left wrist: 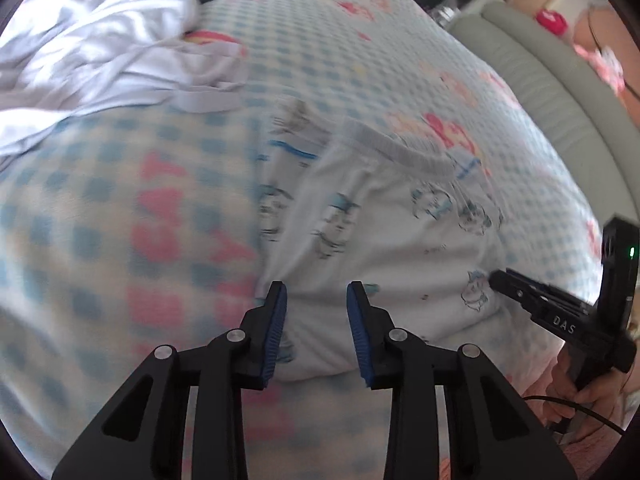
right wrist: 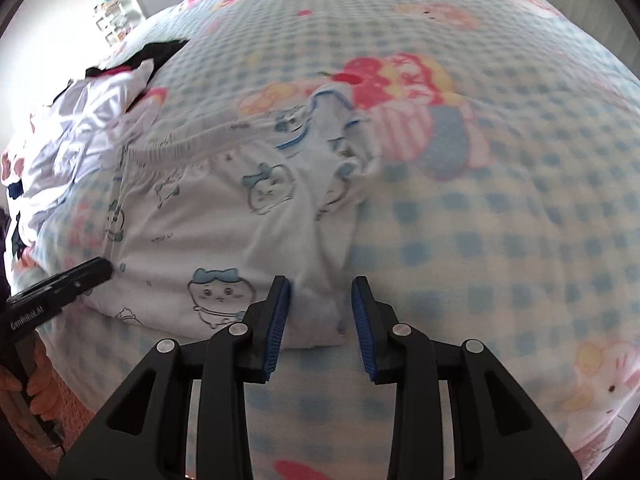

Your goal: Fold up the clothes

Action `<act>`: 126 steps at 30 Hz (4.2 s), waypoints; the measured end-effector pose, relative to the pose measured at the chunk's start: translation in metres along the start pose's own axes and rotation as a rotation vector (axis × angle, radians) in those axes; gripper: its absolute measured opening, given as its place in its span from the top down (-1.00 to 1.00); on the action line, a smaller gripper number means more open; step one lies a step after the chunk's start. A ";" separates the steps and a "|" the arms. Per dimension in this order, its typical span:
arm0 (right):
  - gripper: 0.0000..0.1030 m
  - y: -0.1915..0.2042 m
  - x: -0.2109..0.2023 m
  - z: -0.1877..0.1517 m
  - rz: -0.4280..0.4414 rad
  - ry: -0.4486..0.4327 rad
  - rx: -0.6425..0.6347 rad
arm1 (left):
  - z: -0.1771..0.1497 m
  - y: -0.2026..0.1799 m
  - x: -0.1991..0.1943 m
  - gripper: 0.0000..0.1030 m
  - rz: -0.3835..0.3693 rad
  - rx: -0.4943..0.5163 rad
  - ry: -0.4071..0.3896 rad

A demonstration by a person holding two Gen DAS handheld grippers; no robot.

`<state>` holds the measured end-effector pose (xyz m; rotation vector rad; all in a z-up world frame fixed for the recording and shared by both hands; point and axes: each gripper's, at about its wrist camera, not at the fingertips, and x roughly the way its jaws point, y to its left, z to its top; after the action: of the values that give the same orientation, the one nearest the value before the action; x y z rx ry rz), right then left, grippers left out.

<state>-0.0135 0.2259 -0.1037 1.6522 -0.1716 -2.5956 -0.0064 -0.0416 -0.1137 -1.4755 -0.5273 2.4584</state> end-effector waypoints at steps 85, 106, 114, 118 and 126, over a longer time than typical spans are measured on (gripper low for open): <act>-0.19 -0.014 0.050 0.036 0.157 0.035 0.060 | 0.047 0.015 0.045 -0.29 -0.144 -0.147 0.056; 0.04 -0.035 0.076 0.040 0.325 0.091 0.184 | 0.045 0.014 0.067 0.21 -0.239 -0.130 0.126; 0.67 -0.029 0.054 0.043 0.372 0.007 0.163 | 0.056 0.016 0.049 0.61 -0.183 -0.097 0.093; 0.67 -0.030 0.049 0.043 0.325 0.001 0.159 | 0.057 0.025 0.028 0.64 0.034 -0.041 0.043; 0.19 -0.032 0.058 0.042 0.398 0.056 0.174 | 0.052 0.043 0.019 -0.10 -0.247 -0.121 0.086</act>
<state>-0.0757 0.2533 -0.1422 1.5453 -0.6661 -2.2870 -0.0610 -0.0835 -0.1242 -1.4548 -0.8008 2.1972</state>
